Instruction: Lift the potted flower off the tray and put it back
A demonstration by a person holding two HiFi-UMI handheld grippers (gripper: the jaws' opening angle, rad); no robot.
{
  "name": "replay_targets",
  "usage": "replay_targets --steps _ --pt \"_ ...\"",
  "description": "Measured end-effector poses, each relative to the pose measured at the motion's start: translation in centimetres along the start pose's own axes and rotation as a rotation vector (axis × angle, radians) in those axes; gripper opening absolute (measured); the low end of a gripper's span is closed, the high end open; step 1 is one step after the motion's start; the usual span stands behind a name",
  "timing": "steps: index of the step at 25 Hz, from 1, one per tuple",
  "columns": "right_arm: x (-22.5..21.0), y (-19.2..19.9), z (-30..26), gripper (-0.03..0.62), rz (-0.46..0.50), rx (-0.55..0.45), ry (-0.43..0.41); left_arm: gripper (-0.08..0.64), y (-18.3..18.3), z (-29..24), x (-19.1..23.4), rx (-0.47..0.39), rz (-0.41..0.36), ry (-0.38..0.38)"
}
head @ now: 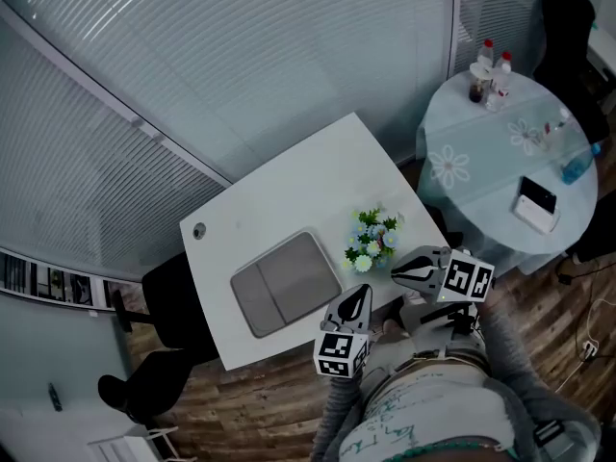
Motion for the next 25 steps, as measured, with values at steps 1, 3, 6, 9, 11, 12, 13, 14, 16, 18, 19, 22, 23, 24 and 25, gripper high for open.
replay_targets --steps 1,3,6,9,11,12,13,14,16,18,19,22,23,24,25 --pt "0.3 -0.1 0.0 0.034 -0.01 -0.012 0.011 0.011 -0.1 0.1 -0.2 -0.009 -0.007 -0.002" --pt "0.7 -0.2 0.0 0.034 -0.037 -0.037 0.04 0.011 -0.2 0.4 -0.5 -0.023 -0.017 -0.004" --pt "1.2 0.2 -0.2 0.031 -0.072 -0.037 0.107 0.011 -0.3 1.0 -0.3 -0.038 -0.009 -0.007" --pt "1.9 0.6 -0.5 0.028 -0.099 -0.015 0.157 0.011 -0.1 1.5 0.0 -0.049 0.003 0.001" --pt "2.3 0.6 -0.6 0.027 -0.114 -0.022 0.185 0.011 0.1 1.8 0.1 -0.052 0.004 0.009" --pt "2.4 0.6 -0.6 0.026 -0.122 -0.025 0.198 0.011 0.2 2.0 0.2 -0.052 0.002 0.012" --pt "2.4 0.8 -0.6 0.026 -0.129 -0.025 0.208 0.011 0.2 2.0 0.3 -0.05 -0.001 0.013" --pt "2.4 0.9 -0.5 0.025 -0.135 -0.021 0.215 0.01 0.3 2.1 0.4 -0.047 -0.003 0.012" --pt "2.2 1.3 -0.3 0.025 -0.141 -0.004 0.223 0.011 0.4 2.1 0.6 -0.043 -0.002 0.008" --pt "1.4 1.4 0.0 0.026 -0.145 0.0 0.226 0.011 0.4 2.0 1.0 -0.038 -0.001 0.001" --pt "1.0 1.5 0.2 0.025 -0.149 0.0 0.226 0.011 0.4 1.8 1.3 -0.033 -0.004 -0.003" --pt "-0.7 2.1 0.8 0.025 -0.153 0.017 0.221 0.011 0.3 1.3 2.1 0.0 -0.02 -0.02" --pt "-1.3 2.2 1.0 0.025 -0.151 0.023 0.216 0.011 0.3 1.2 2.4 0.013 -0.024 -0.026" --pt "-1.9 2.4 1.2 0.026 -0.149 0.027 0.208 0.011 0.3 1.1 2.8 0.023 -0.026 -0.031" --pt "-2.5 2.6 1.4 0.025 -0.146 0.032 0.198 0.011 0.4 1.0 3.1 0.03 -0.027 -0.034"
Point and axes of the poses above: the fingertips, and each gripper's own axes: z backward along the fingers, x to its left, y out of its underside, the point moved 9 cm from there along z, backward along the fingers, and after that the axes turned 4 degrees about -x, right-handed, at the moved point
